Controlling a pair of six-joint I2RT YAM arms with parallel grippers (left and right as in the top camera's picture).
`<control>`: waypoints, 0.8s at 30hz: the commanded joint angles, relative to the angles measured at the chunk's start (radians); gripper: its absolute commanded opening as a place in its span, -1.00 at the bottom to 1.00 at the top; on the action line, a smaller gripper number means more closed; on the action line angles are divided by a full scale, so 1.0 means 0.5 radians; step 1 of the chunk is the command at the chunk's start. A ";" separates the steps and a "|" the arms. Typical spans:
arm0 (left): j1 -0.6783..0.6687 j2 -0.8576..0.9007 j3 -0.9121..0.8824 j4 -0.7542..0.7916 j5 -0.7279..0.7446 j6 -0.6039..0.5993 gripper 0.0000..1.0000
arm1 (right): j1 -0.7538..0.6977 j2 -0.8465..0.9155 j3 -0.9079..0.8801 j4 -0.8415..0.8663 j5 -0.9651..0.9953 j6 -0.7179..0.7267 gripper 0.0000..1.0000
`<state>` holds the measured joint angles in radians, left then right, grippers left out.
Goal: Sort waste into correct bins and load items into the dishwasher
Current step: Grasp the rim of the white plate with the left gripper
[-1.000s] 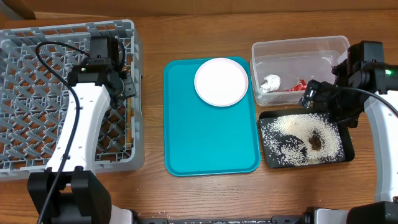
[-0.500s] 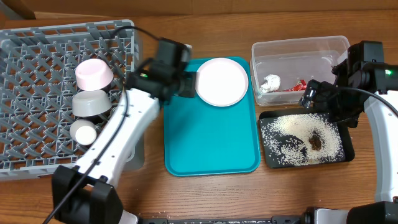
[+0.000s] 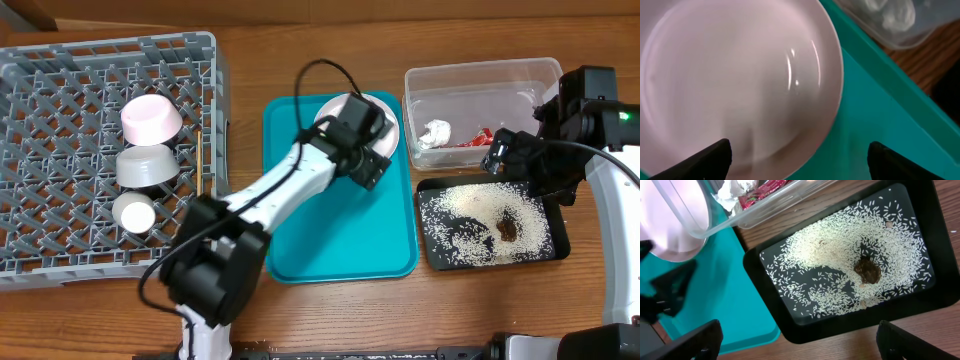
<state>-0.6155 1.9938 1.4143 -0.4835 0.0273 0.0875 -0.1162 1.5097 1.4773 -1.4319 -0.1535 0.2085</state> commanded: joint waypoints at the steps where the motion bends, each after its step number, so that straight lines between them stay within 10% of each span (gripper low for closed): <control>1: -0.025 0.123 0.031 -0.021 0.014 0.198 0.69 | 0.009 -0.029 0.021 0.002 -0.010 -0.008 1.00; 5: -0.024 0.175 0.031 -0.195 0.014 0.182 0.24 | 0.009 -0.029 0.021 0.008 -0.010 -0.008 1.00; 10: -0.027 0.175 0.031 -0.452 0.014 0.163 -0.90 | 0.009 -0.029 0.021 0.008 -0.010 -0.008 1.00; 24: 0.002 -0.257 0.131 -0.546 -0.066 -0.144 -0.92 | 0.009 -0.029 0.021 -0.005 -0.010 -0.008 1.00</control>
<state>-0.6285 2.0079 1.4429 -0.7521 0.0063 0.0952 -0.1162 1.5097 1.4773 -1.4361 -0.1535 0.2081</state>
